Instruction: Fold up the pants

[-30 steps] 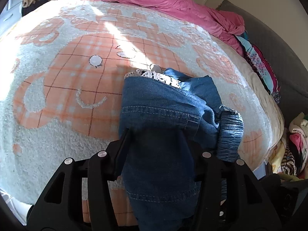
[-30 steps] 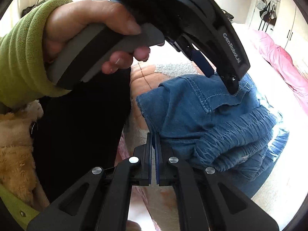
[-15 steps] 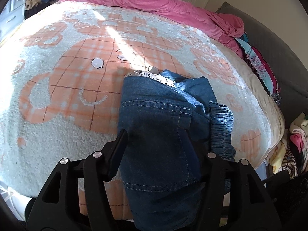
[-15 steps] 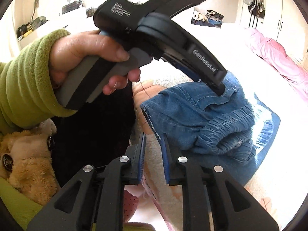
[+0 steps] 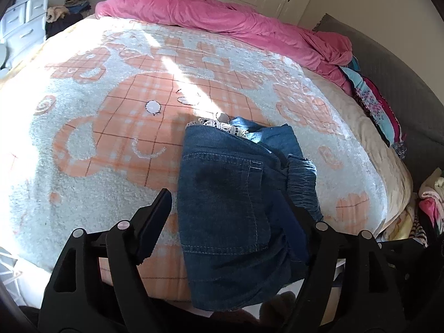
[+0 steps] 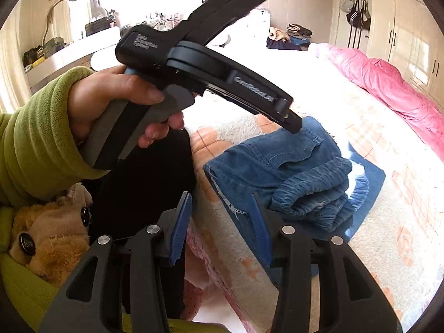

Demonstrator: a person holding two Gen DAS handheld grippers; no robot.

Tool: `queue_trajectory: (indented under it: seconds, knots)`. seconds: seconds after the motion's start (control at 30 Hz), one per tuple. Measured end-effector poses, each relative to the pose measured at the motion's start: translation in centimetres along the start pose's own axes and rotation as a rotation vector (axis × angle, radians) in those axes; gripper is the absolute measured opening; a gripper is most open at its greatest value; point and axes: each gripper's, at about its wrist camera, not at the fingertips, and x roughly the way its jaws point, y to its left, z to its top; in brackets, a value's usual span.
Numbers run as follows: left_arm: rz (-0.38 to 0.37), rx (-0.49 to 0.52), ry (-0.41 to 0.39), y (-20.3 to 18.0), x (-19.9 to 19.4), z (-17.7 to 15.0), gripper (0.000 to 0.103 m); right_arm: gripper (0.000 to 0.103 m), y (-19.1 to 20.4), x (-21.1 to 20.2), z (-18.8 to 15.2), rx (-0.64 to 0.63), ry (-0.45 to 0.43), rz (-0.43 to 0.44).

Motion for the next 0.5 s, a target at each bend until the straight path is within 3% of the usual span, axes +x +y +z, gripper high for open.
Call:
queue_trajectory:
  seconds: [0.1, 0.13, 0.17, 0.4, 0.5]
  knots:
    - [0.006, 0.003, -0.016, -0.2, -0.8, 0.1, 0.074, 0.043, 0.0, -0.9, 0.0, 0.008, -0.015, -0.009]
    - [0.007, 0.002, -0.02, -0.2, -1.0, 0.1, 0.076, 0.059, 0.0, -1.2, 0.1, 0.014, -0.022, -0.017]
    - [0.007, 0.0, -0.024, -0.2, -1.2, 0.1, 0.078, 0.07, 0.0, -1.6, 0.0, 0.02, -0.034, -0.025]
    - [0.016, 0.008, -0.048, -0.6, -2.6, -0.1, 0.081, 0.073, -1.2, -2.3, 0.5, 0.065, -0.096, -0.068]
    - [0.019, 0.004, -0.058, -0.6, -3.1, -0.1, 0.088, 0.076, -1.8, -3.4, 0.6, 0.091, -0.134, -0.103]
